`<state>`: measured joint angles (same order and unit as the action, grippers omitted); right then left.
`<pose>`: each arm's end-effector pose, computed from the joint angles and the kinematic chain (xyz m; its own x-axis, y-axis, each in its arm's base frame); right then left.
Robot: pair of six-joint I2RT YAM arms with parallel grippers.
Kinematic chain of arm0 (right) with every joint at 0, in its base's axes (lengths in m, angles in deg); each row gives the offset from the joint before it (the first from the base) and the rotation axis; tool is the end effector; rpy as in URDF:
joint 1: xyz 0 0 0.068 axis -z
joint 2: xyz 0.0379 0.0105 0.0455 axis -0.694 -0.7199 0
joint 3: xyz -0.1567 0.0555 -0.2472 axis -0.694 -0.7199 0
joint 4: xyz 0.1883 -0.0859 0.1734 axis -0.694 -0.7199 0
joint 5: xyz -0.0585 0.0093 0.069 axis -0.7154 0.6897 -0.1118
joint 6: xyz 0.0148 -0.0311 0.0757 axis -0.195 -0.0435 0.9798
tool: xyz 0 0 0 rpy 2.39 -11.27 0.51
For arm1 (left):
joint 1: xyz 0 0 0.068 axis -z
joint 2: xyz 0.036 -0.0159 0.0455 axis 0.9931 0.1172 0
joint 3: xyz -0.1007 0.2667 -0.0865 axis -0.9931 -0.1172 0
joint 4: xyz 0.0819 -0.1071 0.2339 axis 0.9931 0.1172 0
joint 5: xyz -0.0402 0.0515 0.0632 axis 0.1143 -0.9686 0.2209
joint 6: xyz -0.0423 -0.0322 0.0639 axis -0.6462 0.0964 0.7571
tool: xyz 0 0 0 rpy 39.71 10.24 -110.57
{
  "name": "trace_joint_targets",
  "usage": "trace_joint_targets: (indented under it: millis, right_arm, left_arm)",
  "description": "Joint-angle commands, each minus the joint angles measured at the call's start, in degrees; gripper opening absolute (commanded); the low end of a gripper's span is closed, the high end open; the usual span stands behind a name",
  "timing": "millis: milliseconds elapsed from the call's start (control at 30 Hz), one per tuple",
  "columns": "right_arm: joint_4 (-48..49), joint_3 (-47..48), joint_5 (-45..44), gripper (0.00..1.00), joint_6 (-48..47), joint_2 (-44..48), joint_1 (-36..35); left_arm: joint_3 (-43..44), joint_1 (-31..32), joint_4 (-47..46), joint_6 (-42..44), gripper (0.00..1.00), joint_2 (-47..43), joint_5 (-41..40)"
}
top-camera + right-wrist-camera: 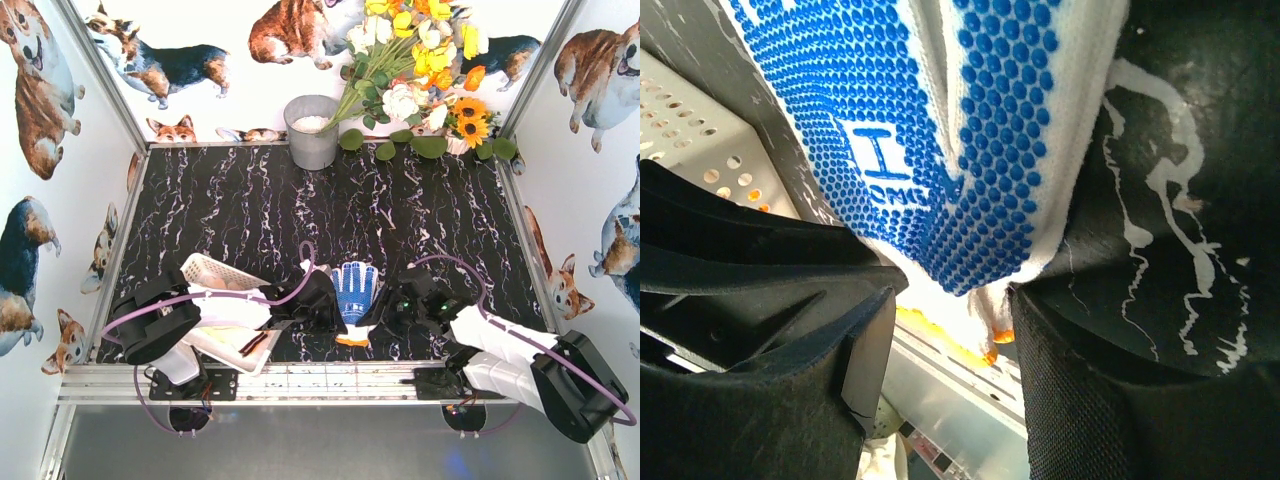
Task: Put the gloves into the storage basket
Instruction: Pick up the glove from the center of the board.
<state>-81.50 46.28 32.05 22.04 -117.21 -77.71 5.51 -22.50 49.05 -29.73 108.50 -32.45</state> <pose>0.1309 0.1208 0.1163 -0.9106 0.4084 0.0643 0.3518 0.6838 0.6393 0.1504 -0.2859 0.1271 -0.9756 -0.1043 -0.1933 0.0417 0.7761 -0.6293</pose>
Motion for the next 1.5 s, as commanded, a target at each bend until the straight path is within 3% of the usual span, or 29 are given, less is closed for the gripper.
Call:
trace_joint_targets:
  millis: [0,600,733,867,967,1133,1333,1467]
  right_arm:
    - [4.6,-1.1,-1.4,0.53,0.5,-0.6,-0.4]
    - [7.6,-3.5,0.5,0.49,1.2,-4.6,-1.5]
    - [8.4,-3.4,1.2,0.34,2.1,-5.0,-1.7]
    - [5.5,-1.2,1.0,0.08,3.7,-3.4,-1.7]
    - [2.6,1.2,-0.4,0.00,5.2,-1.6,-1.5]
    - [-5.5,6.4,0.0,0.00,3.4,-1.0,0.9]
    - [-9.6,10.7,7.1,0.00,2.1,-3.9,5.6]
    - [-10.5,12.7,9.3,0.00,3.0,-5.9,6.5]
  left_arm:
    - [-0.8,0.0,-0.8,0.9,0.22,0.8,0.4]
    - [-0.9,0.1,-0.4,1.0,0.16,0.3,0.0]
    - [-0.5,0.3,0.4,1.7,0.16,-0.1,-0.6]
    - [8.2,2.5,11.0,7.8,0.18,-0.4,-6.6]
    - [11.3,3.5,15.2,11.1,0.22,-2.6,-11.6]
    - [8.7,6.7,12.4,16.5,0.34,-9.7,-21.7]
    - [7.5,14.6,7.0,40.8,0.48,-13.8,-33.2]
    - [5.7,19.1,1.7,53.4,0.68,-14.6,-34.6]
